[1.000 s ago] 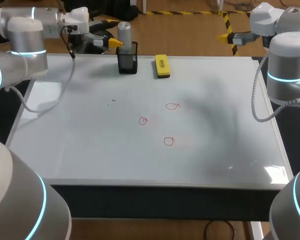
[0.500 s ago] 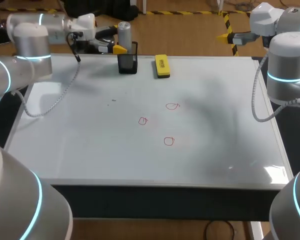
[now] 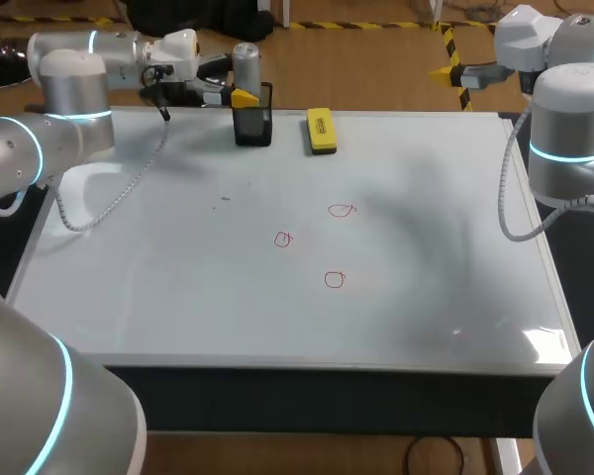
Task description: Pick up the inspection probe, press it on each red-marked spot on the whiteboard one by one, put down the probe, pick up the eraser, and wipe off all the red marks.
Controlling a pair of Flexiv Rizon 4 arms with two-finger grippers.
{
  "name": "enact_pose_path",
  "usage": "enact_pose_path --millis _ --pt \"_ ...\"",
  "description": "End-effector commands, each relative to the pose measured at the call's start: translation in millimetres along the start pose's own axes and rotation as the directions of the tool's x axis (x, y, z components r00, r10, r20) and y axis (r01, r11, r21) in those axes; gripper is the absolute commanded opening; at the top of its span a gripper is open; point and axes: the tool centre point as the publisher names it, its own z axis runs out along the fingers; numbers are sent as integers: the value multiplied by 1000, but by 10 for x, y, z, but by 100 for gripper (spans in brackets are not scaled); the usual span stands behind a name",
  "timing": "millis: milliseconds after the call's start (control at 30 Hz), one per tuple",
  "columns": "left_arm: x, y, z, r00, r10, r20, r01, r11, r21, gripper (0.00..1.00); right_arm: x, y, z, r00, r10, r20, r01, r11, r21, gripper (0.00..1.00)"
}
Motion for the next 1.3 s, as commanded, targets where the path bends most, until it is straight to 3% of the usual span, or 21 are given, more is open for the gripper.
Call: enact_pose_path --millis 33,333,400,433,467,500,633,733,800,867,1300 --pt "-96 44 38 999 -2 -49 2 1000 6 100 -2 4 3 1000 0 -1 0 1000 3 100" --pt "-130 68 70 999 -6 -52 6 1000 8 100 -2 4 3 1000 0 -1 0 1000 3 100" --pt "-133 71 80 999 -7 -51 8 1000 9 95 -2 4 3 1000 0 -1 0 1000 3 100" --pt "-135 73 84 999 -8 -51 8 1000 10 83 -2 4 3 1000 0 -1 0 1000 3 100" --pt "-136 74 86 999 -8 -50 8 1000 11 64 -2 4 3 1000 0 -1 0 1000 3 100" --pt "-138 75 88 999 -8 -50 8 1000 12 60 -2 4 3 1000 0 -1 0 1000 3 100" --pt "-143 77 95 999 -8 -48 8 1000 11 65 -2 4 3 1000 0 -1 0 1000 3 100" --pt "-144 80 96 999 -9 -47 10 1000 10 42 -2 4 3 1000 0 -1 0 1000 3 100" --pt "-148 87 97 999 -9 -48 10 1000 11 16 -2 4 3 1000 0 -1 0 1000 3 100" --pt "-140 91 101 999 -8 -49 9 1000 10 0 -2 4 3 1000 0 -1 0 1000 3 100" --pt "31 -21 89 997 42 -57 -39 998 43 0 -2 4 3 1000 0 -1 0 1000 3 100"
